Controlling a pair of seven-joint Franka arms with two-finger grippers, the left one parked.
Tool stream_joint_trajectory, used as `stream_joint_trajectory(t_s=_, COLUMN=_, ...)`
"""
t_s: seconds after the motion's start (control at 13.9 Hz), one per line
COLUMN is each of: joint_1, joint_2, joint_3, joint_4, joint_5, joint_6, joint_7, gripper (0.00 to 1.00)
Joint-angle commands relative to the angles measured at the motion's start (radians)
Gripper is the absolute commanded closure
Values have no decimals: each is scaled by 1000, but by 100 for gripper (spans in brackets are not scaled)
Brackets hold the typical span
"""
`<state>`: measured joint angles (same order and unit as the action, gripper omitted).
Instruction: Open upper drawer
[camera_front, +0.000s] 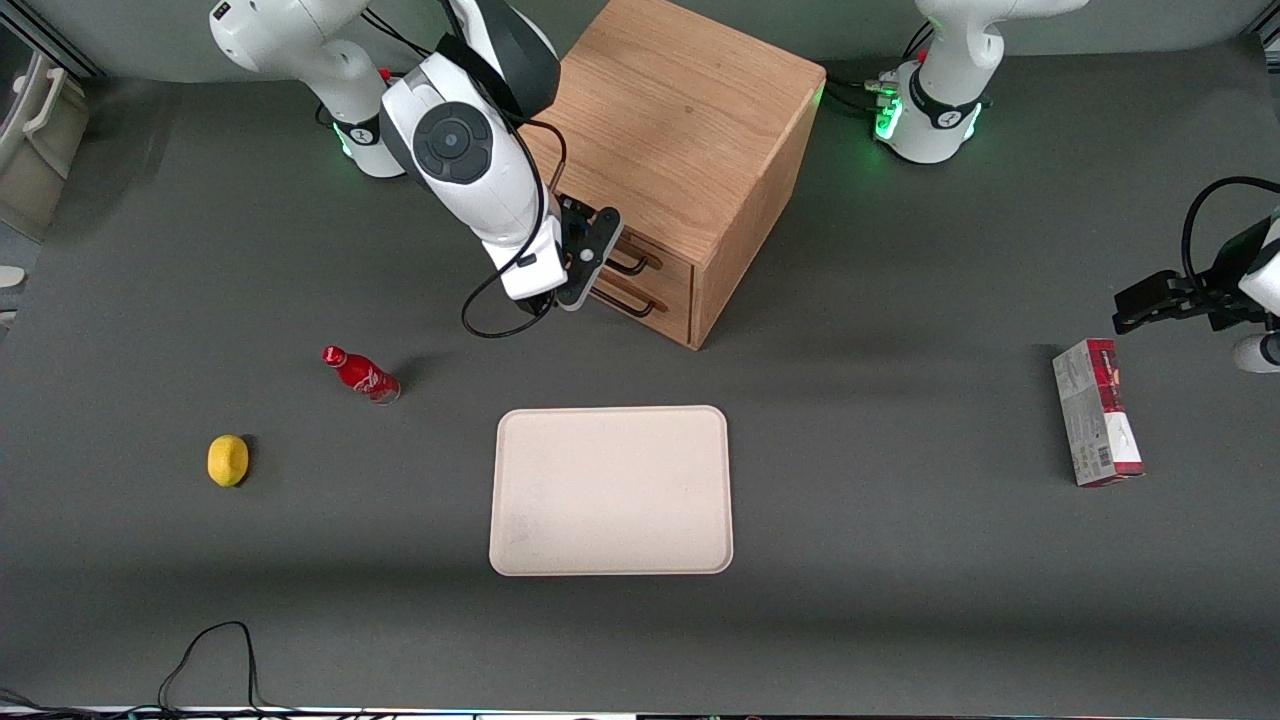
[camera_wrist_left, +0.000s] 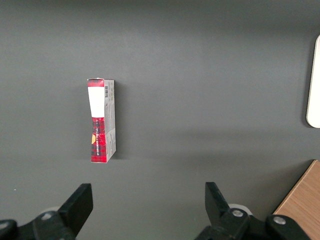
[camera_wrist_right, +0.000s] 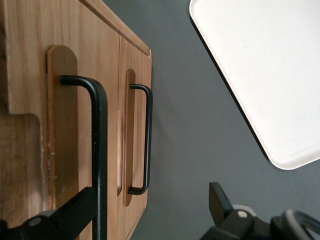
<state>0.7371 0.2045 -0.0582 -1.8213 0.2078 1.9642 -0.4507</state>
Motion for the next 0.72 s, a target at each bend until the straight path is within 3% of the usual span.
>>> stream_joint_trajectory(t_s=0.0, joint_1=8, joint_2=1, joint_3=0, joint_4=-7, joint_5=19, joint_6=16, joint_7=-8, gripper=0)
stream_joint_trajectory(t_s=0.65, joint_1=8, joint_2=-4, joint_3=3, joint_4=-3, joint_5=19, joint_6=-5, joint_7=-34, gripper=0)
